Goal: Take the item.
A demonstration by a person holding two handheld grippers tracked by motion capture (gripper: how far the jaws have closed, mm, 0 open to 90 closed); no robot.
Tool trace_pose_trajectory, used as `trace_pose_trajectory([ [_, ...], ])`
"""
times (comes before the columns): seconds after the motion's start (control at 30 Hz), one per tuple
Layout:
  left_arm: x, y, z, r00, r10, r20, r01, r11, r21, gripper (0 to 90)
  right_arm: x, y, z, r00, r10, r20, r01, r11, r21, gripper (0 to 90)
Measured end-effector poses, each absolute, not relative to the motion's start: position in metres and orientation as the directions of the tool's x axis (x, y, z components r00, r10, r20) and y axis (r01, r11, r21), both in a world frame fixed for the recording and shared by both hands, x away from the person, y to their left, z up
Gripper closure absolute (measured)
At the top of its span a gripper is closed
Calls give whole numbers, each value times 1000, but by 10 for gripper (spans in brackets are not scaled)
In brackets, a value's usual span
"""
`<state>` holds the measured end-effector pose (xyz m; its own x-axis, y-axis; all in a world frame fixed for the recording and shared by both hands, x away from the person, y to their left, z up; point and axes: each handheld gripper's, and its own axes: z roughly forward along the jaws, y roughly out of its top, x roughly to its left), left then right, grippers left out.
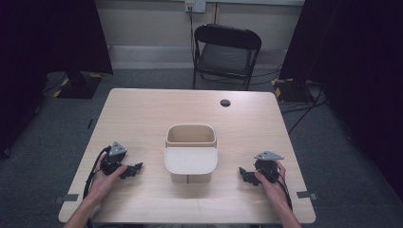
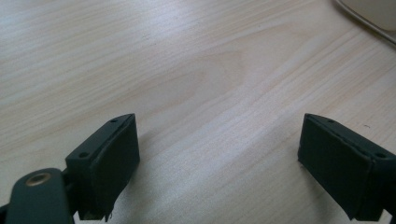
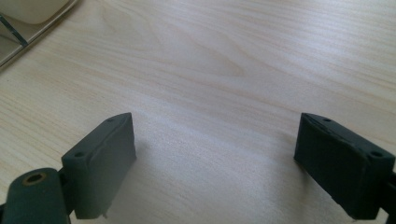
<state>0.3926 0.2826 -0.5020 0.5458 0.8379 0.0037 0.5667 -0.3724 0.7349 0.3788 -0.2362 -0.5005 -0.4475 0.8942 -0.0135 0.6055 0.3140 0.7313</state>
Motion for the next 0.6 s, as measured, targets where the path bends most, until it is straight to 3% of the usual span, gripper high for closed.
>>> trace_pose_trajectory([
  [0.6,393,283,-502,546,838,3,567,-372,735,120,376,-238,-495,-435,899,45,615,260,744,152],
])
